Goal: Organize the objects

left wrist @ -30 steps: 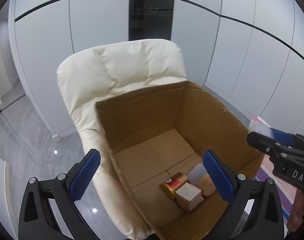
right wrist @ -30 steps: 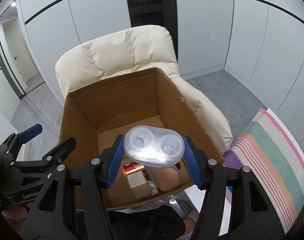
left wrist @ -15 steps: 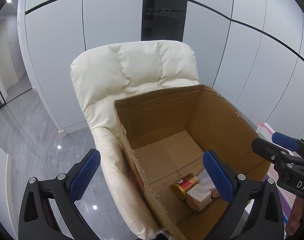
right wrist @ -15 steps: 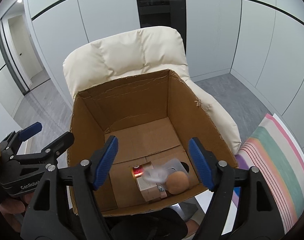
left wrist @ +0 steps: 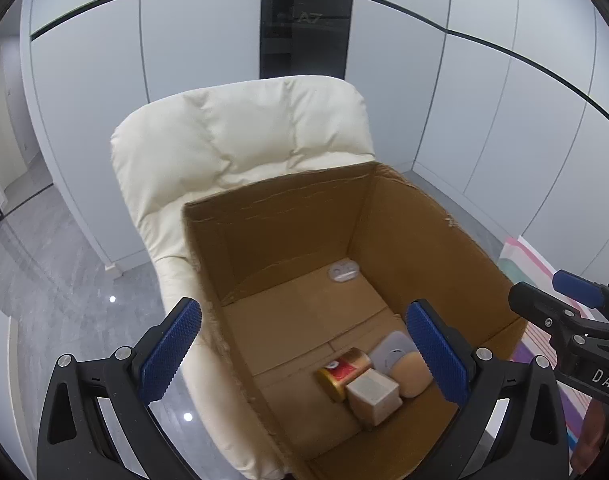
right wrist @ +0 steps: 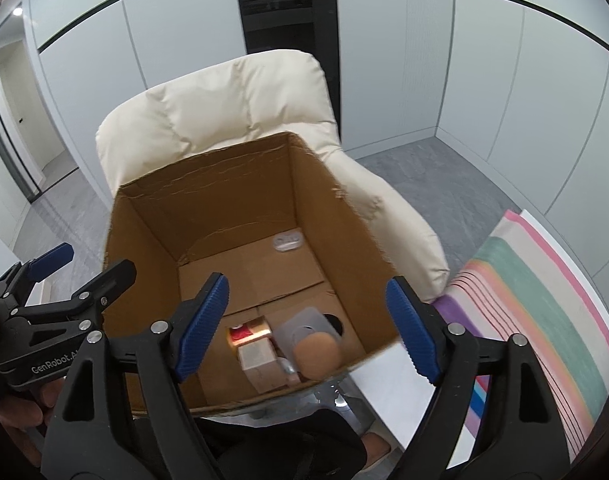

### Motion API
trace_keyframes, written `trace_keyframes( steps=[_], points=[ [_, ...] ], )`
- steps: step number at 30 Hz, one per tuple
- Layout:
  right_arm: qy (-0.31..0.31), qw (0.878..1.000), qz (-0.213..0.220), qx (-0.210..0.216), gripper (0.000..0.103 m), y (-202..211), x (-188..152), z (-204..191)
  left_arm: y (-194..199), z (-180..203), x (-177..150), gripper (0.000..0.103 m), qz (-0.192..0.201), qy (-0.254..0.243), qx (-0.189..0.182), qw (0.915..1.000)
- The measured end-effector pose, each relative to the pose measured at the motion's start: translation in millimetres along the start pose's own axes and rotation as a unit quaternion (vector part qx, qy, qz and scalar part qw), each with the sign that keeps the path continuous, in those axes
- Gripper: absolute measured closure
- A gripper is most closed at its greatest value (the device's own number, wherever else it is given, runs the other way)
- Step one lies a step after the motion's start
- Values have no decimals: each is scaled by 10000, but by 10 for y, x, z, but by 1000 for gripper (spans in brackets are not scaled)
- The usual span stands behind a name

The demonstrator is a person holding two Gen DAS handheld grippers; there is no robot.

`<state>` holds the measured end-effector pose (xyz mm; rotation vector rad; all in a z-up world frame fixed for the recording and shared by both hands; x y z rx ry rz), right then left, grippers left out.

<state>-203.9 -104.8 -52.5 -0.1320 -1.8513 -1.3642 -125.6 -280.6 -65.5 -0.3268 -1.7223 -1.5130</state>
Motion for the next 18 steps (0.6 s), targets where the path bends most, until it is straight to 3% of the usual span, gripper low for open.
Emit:
trace_keyframes(
  steps=[2,5,14,18],
  points=[
    [-58,10000,0,-49,18,10,-7,94,-8,77,5,0,5,-61,-14,10000],
    [-156,9997,-22,-159,9,24,-37,238,-26,204,17,0,-1,-131,-86,9999],
    [-593,9968,31,-536,7,153,-118,756,-84,654,38,0,2,-379,-273,9989],
    [-808,9940,140,-719,0,257,-156,1014,-83,868,32,0,15,-518,-348,9981]
  ],
)
Point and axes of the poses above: each gripper's, at about its wrist camera, not at the fingertips, and y roughly against the way its jaws point, z to its right, x to its top, the point moved 8 cm from there along -y, roughly the way its jaws point, and after that the axes turned 1 degree about -y, right-handed, at the moved point
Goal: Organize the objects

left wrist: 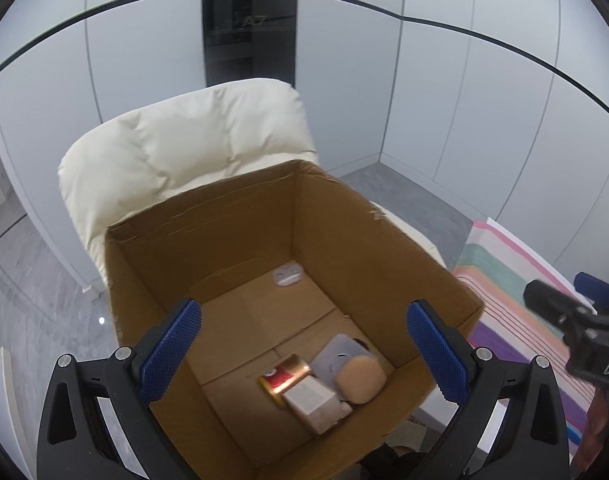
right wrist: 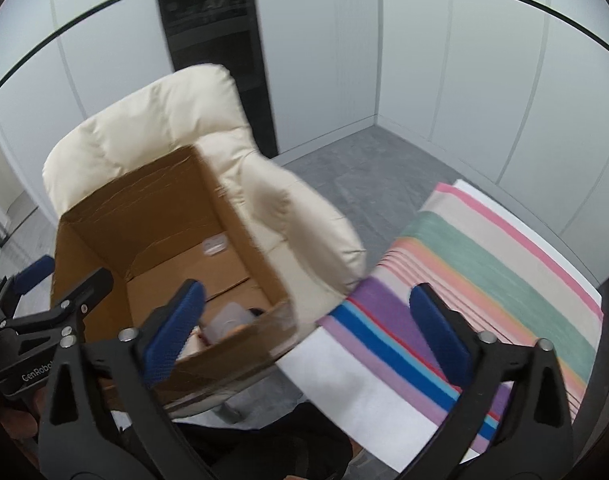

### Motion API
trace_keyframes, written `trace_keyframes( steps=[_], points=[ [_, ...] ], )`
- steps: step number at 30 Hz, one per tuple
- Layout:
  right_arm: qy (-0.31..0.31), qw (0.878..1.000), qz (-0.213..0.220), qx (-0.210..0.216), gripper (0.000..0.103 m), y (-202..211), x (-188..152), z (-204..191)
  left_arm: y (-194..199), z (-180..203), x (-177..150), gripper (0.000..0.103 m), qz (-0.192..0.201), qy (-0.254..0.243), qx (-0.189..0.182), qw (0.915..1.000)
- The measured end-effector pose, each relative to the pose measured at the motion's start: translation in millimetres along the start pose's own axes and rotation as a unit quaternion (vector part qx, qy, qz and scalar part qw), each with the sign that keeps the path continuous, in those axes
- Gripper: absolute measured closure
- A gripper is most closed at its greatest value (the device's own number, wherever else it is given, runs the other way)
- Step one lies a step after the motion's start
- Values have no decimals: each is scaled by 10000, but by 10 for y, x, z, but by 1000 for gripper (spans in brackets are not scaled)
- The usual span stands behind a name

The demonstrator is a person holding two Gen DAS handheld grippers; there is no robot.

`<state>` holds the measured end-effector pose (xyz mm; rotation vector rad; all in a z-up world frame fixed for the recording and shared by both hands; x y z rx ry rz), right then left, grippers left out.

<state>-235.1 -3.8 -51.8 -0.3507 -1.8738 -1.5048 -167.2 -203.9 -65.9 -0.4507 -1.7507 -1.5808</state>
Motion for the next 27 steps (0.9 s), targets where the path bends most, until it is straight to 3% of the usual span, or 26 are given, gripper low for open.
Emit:
trace_keyframes(
  steps=[27],
  points=[
    [-862,9921,95,-904,0,411,-252,1416,-53,1304,-90,0,-179,-756,-570,9953]
  ],
)
Point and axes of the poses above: each gripper's, at about its wrist camera, not at the fingertips, and y roughly against the way its jaws point, z to its right, x to its top, the point moved 8 cm from there along -y, roughly the way its jaws point, and after that the axes turned 1 degree about -y, right-handed, at the moved point
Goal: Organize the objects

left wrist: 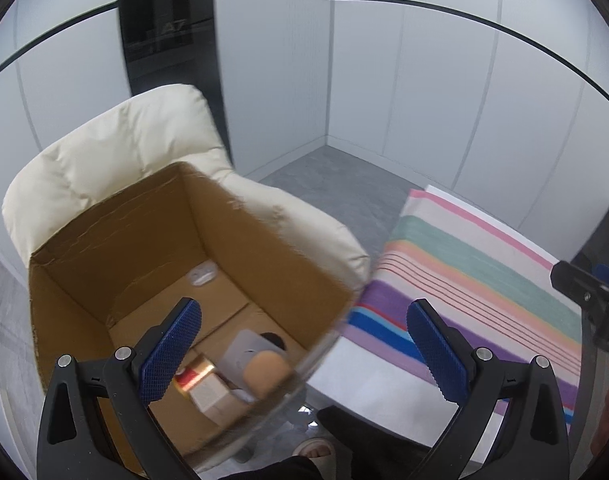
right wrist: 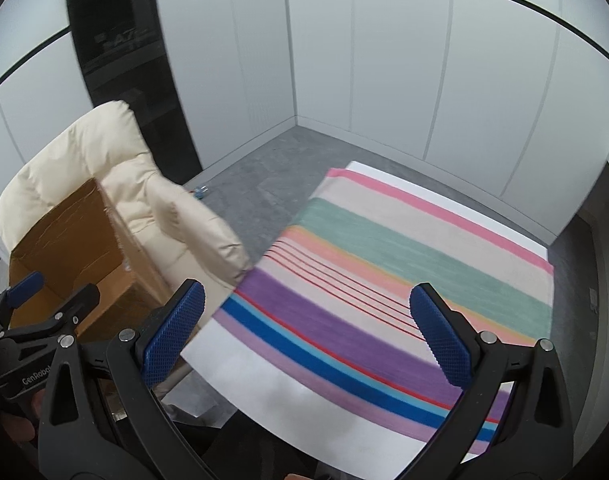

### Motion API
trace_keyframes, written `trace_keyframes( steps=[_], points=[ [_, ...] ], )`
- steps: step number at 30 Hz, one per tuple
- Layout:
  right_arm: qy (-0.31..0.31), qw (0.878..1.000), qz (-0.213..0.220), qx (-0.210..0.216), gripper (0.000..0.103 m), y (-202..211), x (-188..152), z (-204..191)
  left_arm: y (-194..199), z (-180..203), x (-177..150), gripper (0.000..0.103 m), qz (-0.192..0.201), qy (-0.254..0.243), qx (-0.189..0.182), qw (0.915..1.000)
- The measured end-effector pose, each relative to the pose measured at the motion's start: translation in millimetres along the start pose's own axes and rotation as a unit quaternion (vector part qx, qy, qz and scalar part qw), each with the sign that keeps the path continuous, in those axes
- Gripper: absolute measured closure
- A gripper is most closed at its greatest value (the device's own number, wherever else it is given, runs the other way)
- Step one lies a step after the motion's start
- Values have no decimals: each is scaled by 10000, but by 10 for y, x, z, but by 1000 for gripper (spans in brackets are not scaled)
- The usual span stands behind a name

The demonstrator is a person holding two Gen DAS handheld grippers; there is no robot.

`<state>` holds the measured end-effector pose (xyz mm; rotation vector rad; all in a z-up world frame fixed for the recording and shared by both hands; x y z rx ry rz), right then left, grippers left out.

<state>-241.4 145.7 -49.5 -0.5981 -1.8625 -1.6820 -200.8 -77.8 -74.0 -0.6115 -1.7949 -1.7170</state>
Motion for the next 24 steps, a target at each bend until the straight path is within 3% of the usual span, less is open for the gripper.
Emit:
trace_keyframes(
  steps=[8,16,21,24],
  points=[
    [-485,9984,-6,-280,0,274,-177,575,198,523,-58,0,77,-418,-272,9987],
    [-426,9976,99,-535,0,686,-497,816,493,882,-115,0,109,-625,-549,9965],
    [-728,9971,-58,-204,0,891,-815,831,712,930,-312,0,113,-874,-541,9946],
    [-730,9970,-84,-243,0,1016,-981,818,827,924,-476,0,9,-907,-569,9943]
  ],
)
Point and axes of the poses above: each gripper's, at about its wrist camera, not at the fingertips, and y roughly against the way its jaws point, z to its right, x to its top, the point moved 8 cm from there along -y, roughly the way its jaws point, and after that the axes turned 1 degree about -y, right-handed, at the moved point
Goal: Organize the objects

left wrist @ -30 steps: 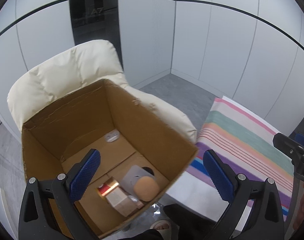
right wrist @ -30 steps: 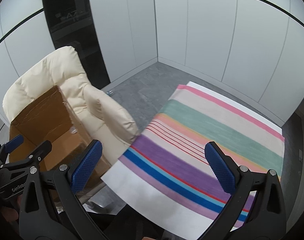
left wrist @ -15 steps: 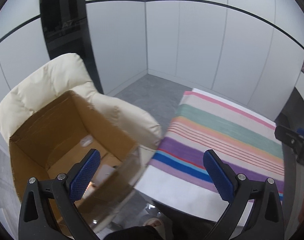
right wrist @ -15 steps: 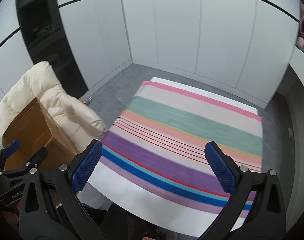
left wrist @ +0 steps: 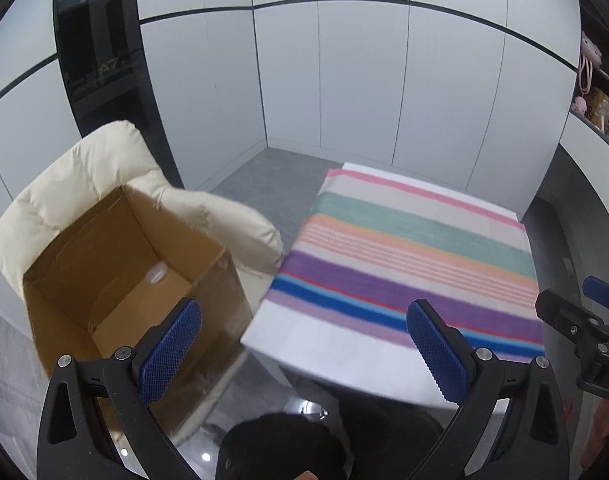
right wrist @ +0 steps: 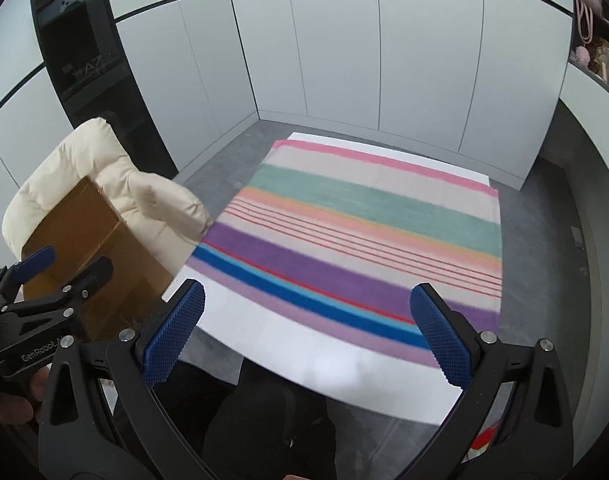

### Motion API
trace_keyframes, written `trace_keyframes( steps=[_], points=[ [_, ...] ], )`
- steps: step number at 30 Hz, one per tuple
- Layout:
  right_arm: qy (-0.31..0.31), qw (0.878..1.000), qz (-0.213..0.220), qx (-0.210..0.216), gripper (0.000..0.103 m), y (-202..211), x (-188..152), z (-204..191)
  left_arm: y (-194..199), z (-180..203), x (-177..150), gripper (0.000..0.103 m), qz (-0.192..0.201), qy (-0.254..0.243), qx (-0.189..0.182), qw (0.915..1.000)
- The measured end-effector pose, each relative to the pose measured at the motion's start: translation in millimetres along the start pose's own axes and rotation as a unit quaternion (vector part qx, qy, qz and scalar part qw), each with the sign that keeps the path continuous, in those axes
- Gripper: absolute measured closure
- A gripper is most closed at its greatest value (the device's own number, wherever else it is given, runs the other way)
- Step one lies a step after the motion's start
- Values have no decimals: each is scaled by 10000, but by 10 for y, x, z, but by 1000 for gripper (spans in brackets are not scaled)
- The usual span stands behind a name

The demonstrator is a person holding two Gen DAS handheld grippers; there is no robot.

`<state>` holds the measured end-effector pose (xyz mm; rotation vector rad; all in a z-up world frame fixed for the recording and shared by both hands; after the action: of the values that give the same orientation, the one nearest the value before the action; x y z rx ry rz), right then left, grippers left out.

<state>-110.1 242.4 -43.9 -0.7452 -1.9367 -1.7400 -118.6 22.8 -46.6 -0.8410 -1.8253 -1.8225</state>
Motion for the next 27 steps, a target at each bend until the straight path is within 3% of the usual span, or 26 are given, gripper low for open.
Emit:
trace_keyframes(
  steps=[6,12,18,27],
  points=[
    [-35,9999,29,-120,0,202,-215,33,217,73,-271,0,-113,4,-124,9999],
    [26,9997,-58,-234,0,275,-398,-8,437,59,-406,0,2,-3,53,10000],
    [170,9996,-98,-207,0,274,-478,-131,397,-18,-535,0,-232,161,73,9996],
    [349,9993,-70,-98,0,230,-463,-271,395,-117,-531,0,-196,268,341,9989]
  ],
)
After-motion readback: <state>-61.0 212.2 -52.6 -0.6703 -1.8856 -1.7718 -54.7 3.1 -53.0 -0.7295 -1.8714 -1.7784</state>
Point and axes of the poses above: each gripper's, at about its wrist camera, not at the fingertips, and y roughly against the way its jaws point, z to its right, x to its top, the point moved 8 cm from there along -y, roughly the way its jaws point, and after that the axes turned 1 degree about -y, right-handed, at the moved point
